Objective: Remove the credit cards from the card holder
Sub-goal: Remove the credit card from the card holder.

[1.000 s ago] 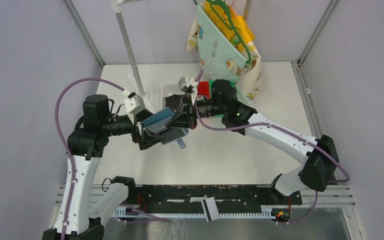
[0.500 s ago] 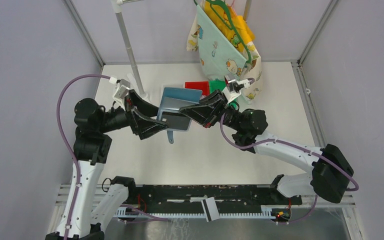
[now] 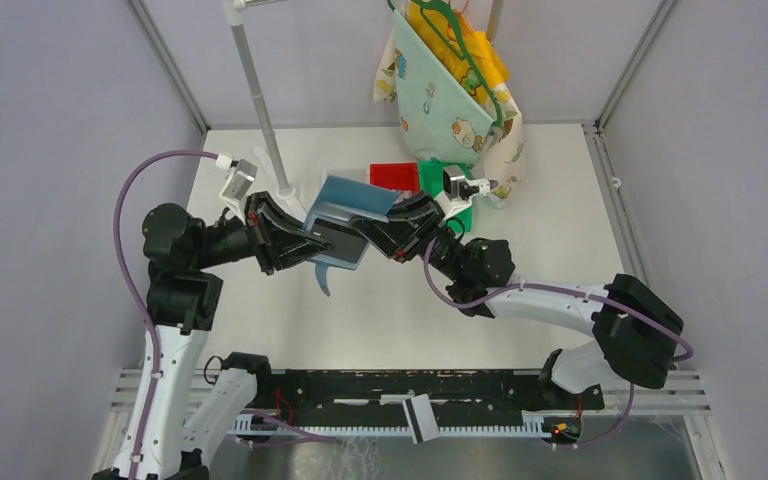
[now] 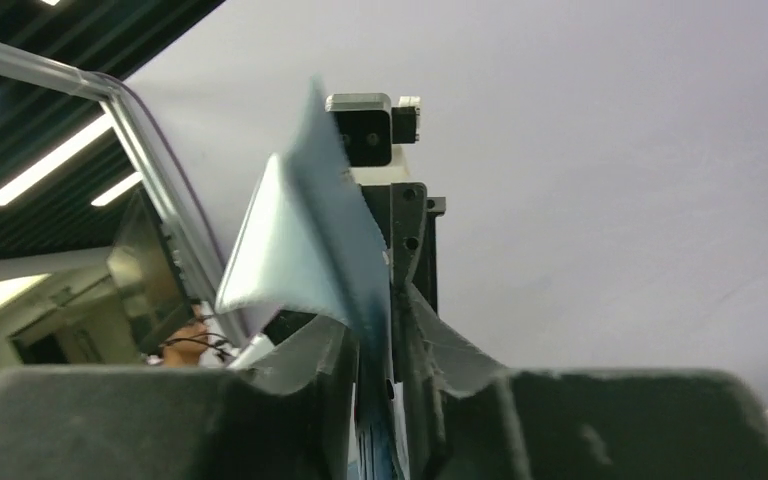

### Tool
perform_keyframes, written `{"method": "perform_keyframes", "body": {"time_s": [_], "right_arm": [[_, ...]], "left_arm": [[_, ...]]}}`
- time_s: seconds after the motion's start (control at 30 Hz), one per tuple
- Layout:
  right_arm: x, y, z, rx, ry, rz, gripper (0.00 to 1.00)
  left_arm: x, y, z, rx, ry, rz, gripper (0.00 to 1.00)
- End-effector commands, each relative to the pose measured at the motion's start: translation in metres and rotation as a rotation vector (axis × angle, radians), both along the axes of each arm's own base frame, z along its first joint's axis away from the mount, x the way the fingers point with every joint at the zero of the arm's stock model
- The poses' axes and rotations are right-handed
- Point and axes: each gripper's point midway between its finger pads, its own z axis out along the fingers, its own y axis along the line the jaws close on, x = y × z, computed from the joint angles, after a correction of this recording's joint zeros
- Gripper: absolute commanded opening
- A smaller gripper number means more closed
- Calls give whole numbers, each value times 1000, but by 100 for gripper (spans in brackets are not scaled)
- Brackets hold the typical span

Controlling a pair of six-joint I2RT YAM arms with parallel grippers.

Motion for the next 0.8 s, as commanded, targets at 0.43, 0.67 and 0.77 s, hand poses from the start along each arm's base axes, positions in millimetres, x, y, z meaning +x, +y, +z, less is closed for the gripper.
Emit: {"method": "perform_keyframes", "body": {"time_s": [0.43, 0.67, 0.77], "right_arm": [[-6, -2, -13, -320, -313, 37, 45], [-2, 0, -7, -339, -297, 45, 0], [-3, -6, 5, -255, -252, 51, 0]], "left_arm": [[-5, 10, -36, 294, -136, -126, 7], [-8, 11, -35, 314, -143, -142, 22], [-9, 10, -35, 297, -134, -140, 67]]}}
